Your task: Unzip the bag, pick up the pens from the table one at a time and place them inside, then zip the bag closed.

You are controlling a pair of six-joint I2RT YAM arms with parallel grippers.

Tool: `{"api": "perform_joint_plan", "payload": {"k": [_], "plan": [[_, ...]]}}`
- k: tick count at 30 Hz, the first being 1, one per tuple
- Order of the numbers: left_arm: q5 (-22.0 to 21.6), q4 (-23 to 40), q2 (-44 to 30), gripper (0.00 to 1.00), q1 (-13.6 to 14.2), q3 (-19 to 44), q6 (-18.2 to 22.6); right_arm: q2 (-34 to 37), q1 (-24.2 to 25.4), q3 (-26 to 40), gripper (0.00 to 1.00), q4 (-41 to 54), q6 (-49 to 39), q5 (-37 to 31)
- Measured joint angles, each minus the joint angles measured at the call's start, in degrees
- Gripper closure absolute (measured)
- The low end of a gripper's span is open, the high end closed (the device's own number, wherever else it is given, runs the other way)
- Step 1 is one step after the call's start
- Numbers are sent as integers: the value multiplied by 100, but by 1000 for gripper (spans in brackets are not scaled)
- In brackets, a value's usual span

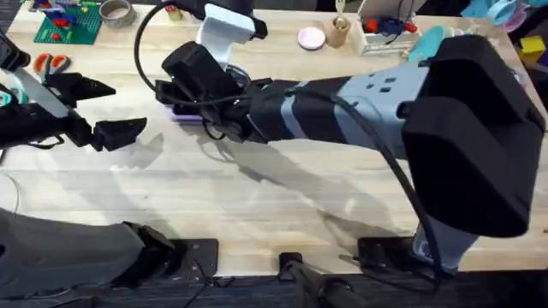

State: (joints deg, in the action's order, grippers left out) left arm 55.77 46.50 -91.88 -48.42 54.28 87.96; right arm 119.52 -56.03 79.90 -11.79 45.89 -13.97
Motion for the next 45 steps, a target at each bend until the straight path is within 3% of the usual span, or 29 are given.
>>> {"api": "perform_joint_plan", "payload": {"k": [8, 13, 32, 45], "plan": [[0, 0, 0, 7, 0, 0, -2, 52, 35, 0, 842, 7, 194, -36], [0, 0, 0, 7, 0, 0, -2, 51, 35, 0, 965, -7, 234, -34], [0, 0, 0, 8, 0, 0, -2, 27, 35, 0, 972, -3, -69, -16], [0, 0, 0, 7, 0, 0, 0, -668, 203, 0, 973, 1, -436, -1]]}}
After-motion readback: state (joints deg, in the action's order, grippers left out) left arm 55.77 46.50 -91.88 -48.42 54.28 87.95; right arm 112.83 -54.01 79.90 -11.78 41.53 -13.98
